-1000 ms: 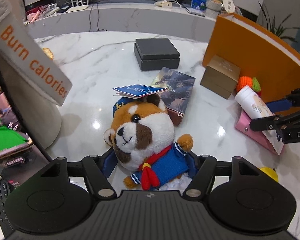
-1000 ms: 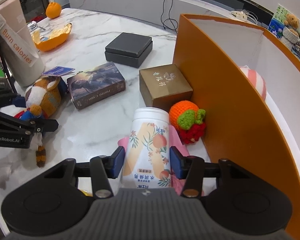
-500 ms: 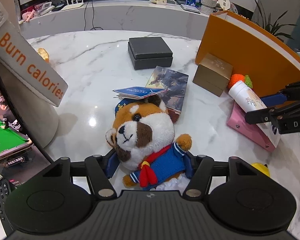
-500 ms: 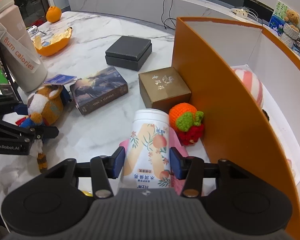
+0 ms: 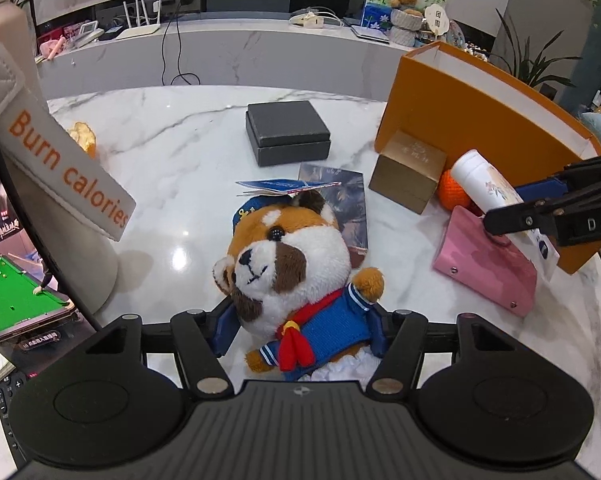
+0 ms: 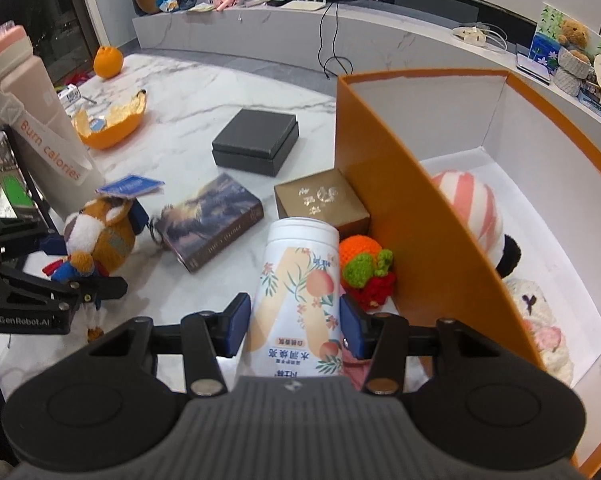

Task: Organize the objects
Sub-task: 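Lift the dog plush with the left gripper while the right gripper lifts the lotion tube, then carry the dog plush into the orange box with the left gripper and release it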

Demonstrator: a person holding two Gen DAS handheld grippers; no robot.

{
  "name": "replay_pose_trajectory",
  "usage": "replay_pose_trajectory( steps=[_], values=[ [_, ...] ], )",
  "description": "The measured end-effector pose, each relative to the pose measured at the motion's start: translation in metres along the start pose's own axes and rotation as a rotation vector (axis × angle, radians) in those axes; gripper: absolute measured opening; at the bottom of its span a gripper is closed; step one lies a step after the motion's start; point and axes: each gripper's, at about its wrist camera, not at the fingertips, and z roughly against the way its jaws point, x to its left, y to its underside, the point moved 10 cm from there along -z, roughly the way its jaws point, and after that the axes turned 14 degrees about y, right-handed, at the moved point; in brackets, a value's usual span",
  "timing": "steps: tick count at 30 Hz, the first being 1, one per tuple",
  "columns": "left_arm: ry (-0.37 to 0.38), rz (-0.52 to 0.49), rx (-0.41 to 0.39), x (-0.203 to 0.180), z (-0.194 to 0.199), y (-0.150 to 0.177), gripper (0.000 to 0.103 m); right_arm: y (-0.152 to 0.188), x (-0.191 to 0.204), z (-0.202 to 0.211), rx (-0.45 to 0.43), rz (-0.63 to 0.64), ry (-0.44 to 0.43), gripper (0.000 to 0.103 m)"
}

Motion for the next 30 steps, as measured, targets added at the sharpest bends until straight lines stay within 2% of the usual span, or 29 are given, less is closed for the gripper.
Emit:
replay_pose_trajectory(
  steps=[9,15,21,30],
  values=[
    [-0.004,-0.040,-0.031,-0.010,0.017,-0.006,0.071,-0.019,-0.004,0.026,-0.063,-0.030,-0.033,0.051],
    [-0.016,-0.084,-0.038,-0.025,0.030,-0.019,0.071,-0.038,-0.023,0.048,-0.122,-0.078,-0.038,0.051],
    [0.000,-0.113,-0.059,-0.049,0.034,-0.044,0.071,-0.052,-0.053,0.069,-0.172,-0.141,-0.029,0.051],
    [0.041,-0.227,-0.095,-0.114,0.030,-0.096,0.072,-0.066,-0.096,0.097,-0.245,-0.208,0.008,0.051]
  ],
)
